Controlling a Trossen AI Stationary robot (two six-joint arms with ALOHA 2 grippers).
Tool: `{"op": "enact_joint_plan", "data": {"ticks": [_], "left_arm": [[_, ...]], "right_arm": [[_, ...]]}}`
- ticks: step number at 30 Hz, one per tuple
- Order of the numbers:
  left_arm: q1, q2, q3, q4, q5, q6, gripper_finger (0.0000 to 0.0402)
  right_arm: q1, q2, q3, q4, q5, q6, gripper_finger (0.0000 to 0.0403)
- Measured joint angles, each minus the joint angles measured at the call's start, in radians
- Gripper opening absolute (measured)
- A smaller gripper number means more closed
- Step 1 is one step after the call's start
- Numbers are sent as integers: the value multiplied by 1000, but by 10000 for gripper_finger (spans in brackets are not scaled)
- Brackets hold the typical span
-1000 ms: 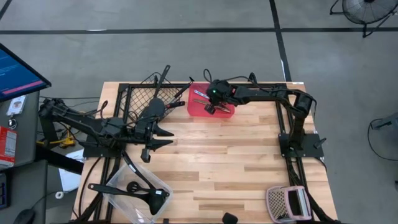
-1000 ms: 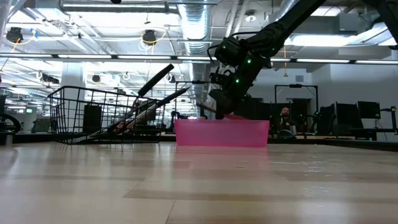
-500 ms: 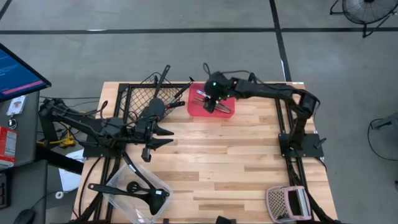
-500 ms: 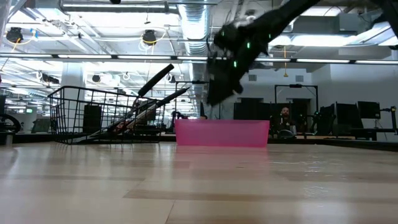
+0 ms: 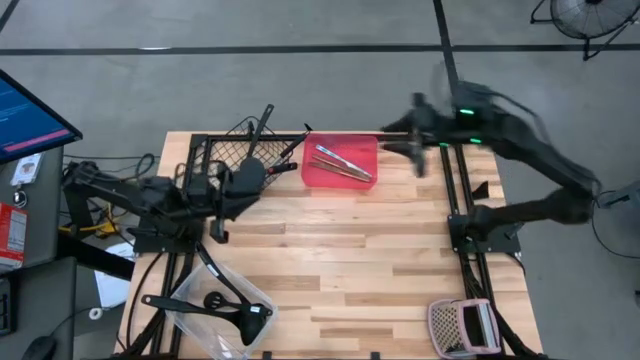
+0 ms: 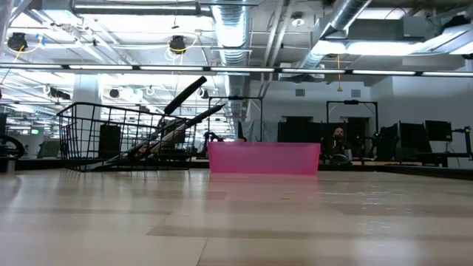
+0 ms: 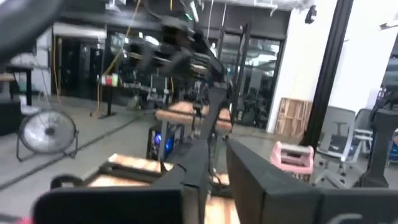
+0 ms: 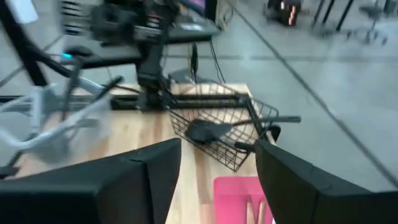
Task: Pick & Place Kitchen Items
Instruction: Return to Home Position
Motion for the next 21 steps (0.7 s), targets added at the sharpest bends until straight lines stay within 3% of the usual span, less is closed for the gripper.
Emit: {"op": "enact_joint_plan", "data": {"ticks": [3, 7, 17, 19, 21], "left_arm": [[0, -38, 0, -3, 0, 37, 16], [0, -75, 0, -17, 1, 43, 4], [0, -162, -23, -75, 11, 11, 1], [0, -184, -58, -75, 11, -17, 1], [0, -209, -104, -76, 11, -51, 1]], "right_arm": [[18, -151, -17, -76, -6, -13, 196], [46, -382, -181, -22, -47, 37, 187], [40, -1036, -798, 457, 62, 252, 167], [39, -1137, -888, 525, 86, 305, 164], [38, -1146, -958, 616, 74, 358, 161]]}}
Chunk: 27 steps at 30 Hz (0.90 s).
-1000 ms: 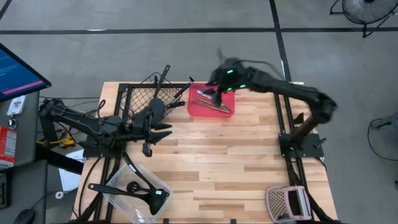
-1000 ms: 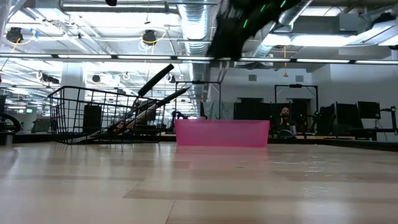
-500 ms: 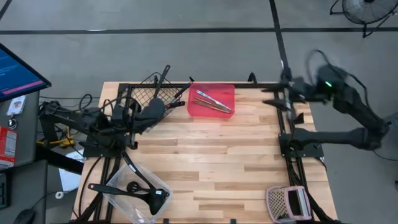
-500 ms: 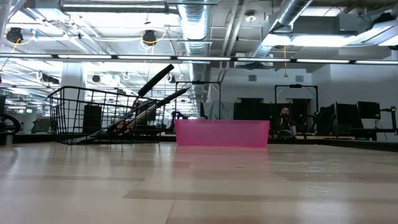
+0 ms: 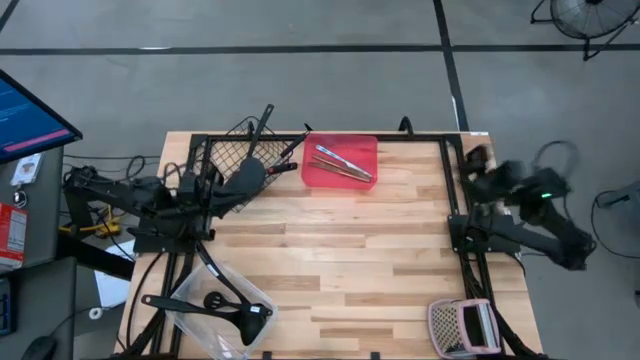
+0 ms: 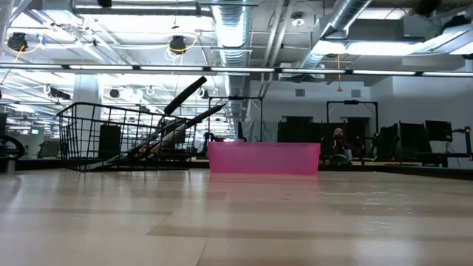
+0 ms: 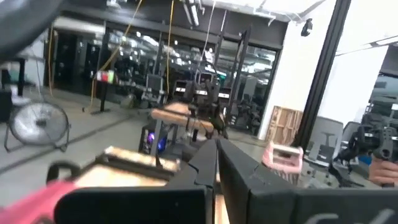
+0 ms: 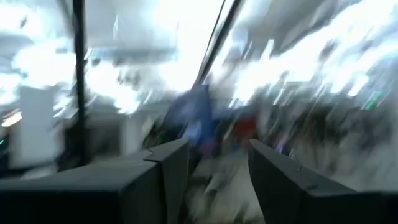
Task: Pick & Place Kitchen Items
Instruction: Return to Home Position
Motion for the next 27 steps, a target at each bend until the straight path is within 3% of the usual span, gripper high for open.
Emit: {"op": "enact_joint_plan", "data": {"ticks": [7, 11, 16, 27], "left_arm": [[4, -115, -190, 32, 0, -126, 1], [5, -196, -302, 59, 18, -175, 1], [5, -299, -410, 87, 25, -202, 1], [5, -493, -509, 60, 27, -202, 1]], "right_arm": [[28, 91, -138, 45, -58, 59, 155], [50, 73, -238, 232, -72, 76, 155], [78, 36, -351, 332, -69, 73, 155], [68, -3, -462, 384, -68, 73, 137]]}}
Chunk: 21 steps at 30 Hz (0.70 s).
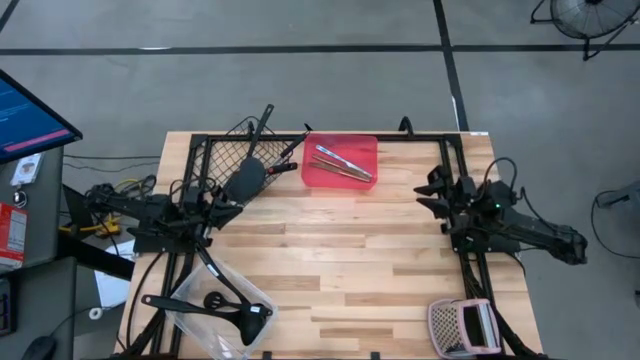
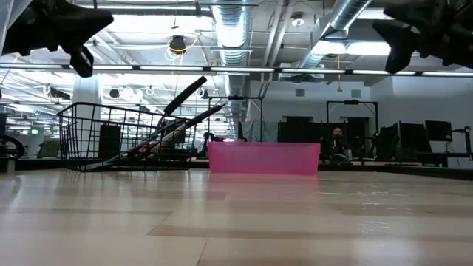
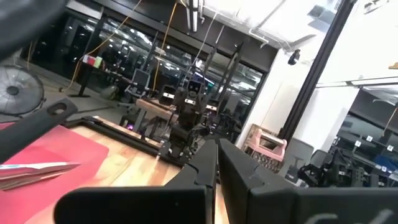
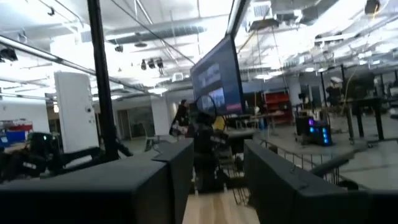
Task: Pick & Place Kitchen Items
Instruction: Return to Home Position
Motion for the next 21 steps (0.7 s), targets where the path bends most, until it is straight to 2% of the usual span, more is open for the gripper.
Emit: {"op": "enact_joint_plan", "data": {"ticks": [7, 21], "left_arm": [[0, -10, 0, -41, 3, 11, 1], [0, -5, 0, -48, -10, 174, 2]], "right_arm": [[3, 0, -5, -72, 0, 0, 122], [2, 0, -4, -197, 2, -34, 118]]}}
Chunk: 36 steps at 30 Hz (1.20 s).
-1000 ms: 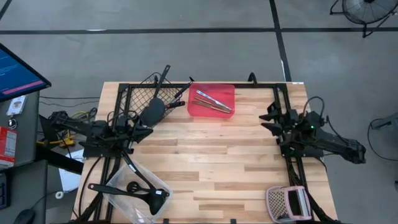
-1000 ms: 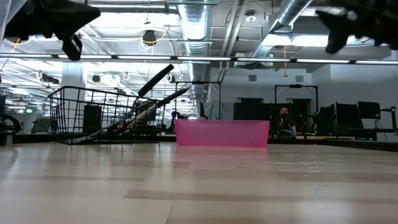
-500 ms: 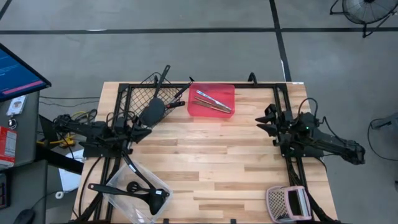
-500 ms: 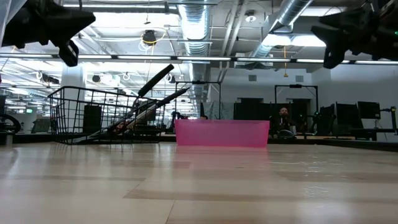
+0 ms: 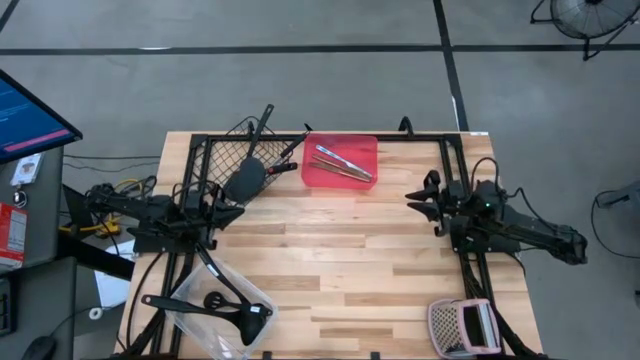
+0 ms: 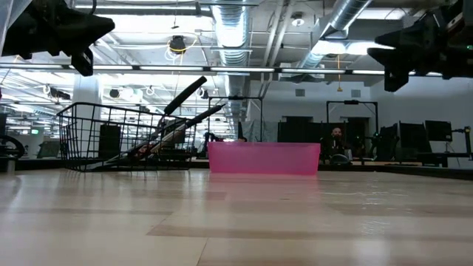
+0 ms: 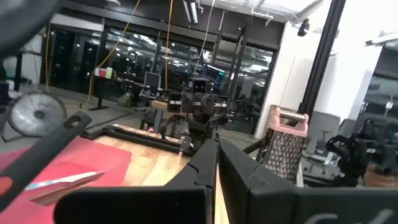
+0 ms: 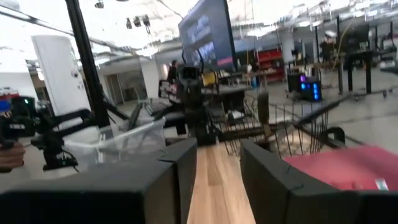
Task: Pick & Place Kitchen Items
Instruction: Return to Home Position
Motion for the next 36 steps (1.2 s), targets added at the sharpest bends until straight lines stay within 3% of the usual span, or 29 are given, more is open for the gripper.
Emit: {"op": "enact_joint_plan", "data": {"ticks": [12, 19, 36], "left_arm": [[0, 30, 0, 1, -44, 101, 2], [0, 77, 0, 5, -44, 101, 2], [0, 182, 0, 7, -43, 101, 2]], "right_arm": [[0, 0, 0, -119, 28, 4, 118], [0, 0, 0, -128, 121, -11, 118], [0, 1, 0, -143, 122, -11, 118]]}}
